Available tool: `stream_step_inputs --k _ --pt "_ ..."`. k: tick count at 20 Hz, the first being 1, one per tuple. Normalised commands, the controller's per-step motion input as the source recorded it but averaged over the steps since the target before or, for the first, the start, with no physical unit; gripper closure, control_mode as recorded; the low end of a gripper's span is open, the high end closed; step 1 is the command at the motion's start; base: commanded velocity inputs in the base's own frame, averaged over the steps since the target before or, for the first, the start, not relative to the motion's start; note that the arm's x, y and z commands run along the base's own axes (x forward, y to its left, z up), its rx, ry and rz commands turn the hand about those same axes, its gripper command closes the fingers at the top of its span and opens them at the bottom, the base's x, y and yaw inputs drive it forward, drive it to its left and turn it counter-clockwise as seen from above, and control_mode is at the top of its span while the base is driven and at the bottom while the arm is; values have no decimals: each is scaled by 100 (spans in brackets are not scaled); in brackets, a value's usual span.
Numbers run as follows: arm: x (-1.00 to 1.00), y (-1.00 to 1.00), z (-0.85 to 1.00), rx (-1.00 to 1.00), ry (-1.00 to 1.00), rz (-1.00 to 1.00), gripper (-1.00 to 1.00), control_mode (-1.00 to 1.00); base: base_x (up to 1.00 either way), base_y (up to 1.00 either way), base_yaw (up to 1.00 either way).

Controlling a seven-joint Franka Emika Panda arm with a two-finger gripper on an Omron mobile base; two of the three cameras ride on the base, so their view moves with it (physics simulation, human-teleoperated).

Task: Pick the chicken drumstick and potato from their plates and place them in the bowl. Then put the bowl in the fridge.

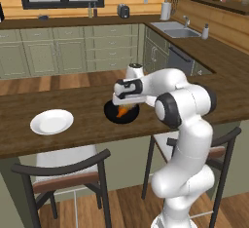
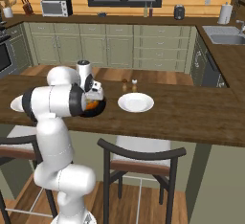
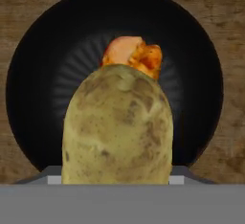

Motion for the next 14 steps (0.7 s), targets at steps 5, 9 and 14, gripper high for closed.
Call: stream_step_inputs --k 5,9,14 --pt "4 17 -21 0 -9 1 100 -100 0 0 0" --pt "12 5 -9 0 0 0 -100 -100 0 0 0" --pt "10 0 0 0 0 0 -100 -100 0 0 0"
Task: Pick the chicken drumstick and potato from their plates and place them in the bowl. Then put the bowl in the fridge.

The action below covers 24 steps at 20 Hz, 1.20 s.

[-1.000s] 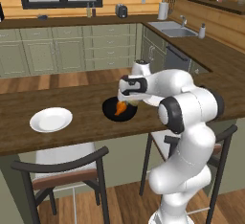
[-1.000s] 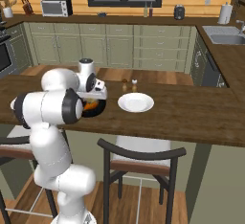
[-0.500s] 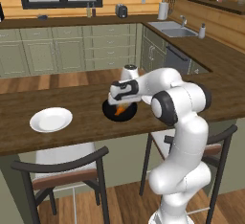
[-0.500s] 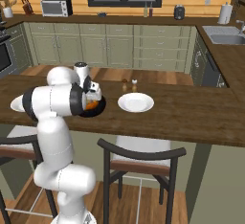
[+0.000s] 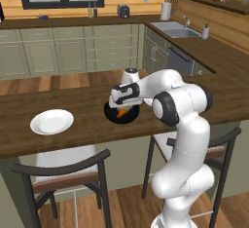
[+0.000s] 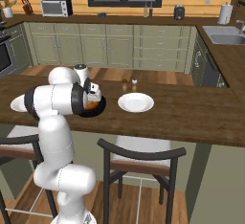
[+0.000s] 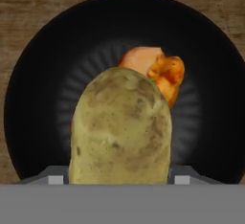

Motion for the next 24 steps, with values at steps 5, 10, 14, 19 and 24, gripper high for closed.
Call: stream_step_inputs --k 5,10,14,19,24 --pt "3 0 8 -1 0 0 -100 -100 0 0 0" --pt "-4 -7 34 -1 0 -1 -100 -100 0 0 0" --pt "-55 -49 27 15 6 -24 -100 -100 0 0 0" --pt "-88 -27 0 26 1 -44 -100 -100 0 0 0" --pt "0 -20 -17 13 6 -27 -100 -100 0 0 0"
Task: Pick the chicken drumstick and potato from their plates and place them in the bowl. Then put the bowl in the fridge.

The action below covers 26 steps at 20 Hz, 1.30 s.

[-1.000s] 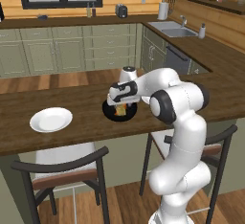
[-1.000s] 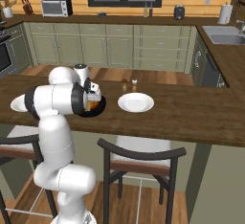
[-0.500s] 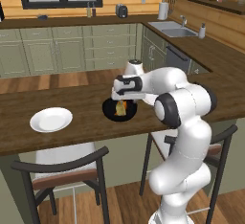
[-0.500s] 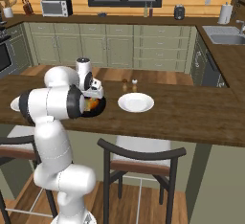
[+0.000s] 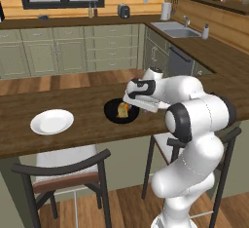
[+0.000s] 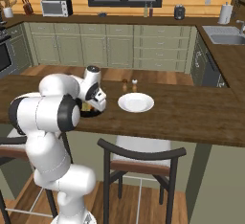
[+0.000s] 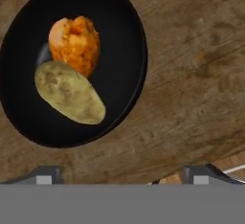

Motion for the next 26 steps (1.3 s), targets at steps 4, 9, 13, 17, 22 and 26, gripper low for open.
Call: stream_step_inputs --k 4,9,13,17,22,26 --pt "31 -20 -21 0 6 -18 -100 -100 0 0 0" --pt "39 -5 -20 0 2 -10 -100 -100 0 0 0" --pt "28 0 -24 0 0 -3 -100 -100 0 0 0" --pt "24 -8 -25 0 0 -3 -100 -100 0 0 0" --pt "15 -5 -26 0 0 0 -100 -100 0 0 0" --pt "20 0 -40 0 0 0 -100 -100 0 0 0"
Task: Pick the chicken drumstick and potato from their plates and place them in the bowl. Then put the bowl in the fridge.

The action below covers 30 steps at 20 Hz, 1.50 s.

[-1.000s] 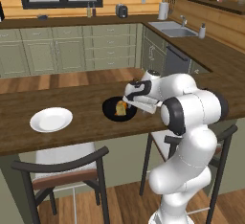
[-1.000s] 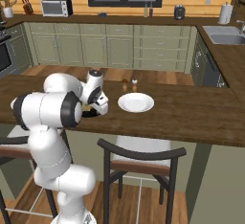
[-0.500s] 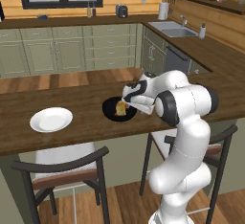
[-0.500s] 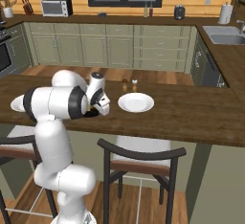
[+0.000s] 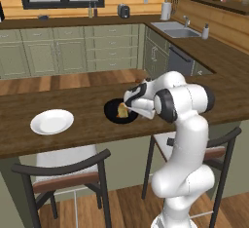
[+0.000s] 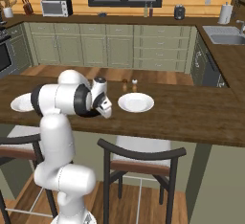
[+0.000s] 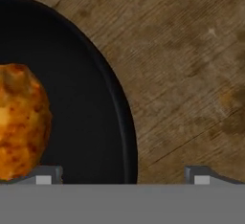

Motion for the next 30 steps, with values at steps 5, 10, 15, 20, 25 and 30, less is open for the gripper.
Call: stream_step_inputs --k 5,10,15,20,25,30 --pt "9 0 -21 0 0 0 -100 -100 0 0 0" --pt "5 10 -4 0 0 0 100 -100 0 0 0" --pt "0 16 -12 0 0 0 100 -100 0 0 0" --pt "-4 10 -11 1 -3 -1 100 -100 0 0 0" --pt "-21 1 2 2 -2 -32 100 -100 0 0 0" --pt "-39 14 69 8 -20 -49 100 -100 0 0 0"
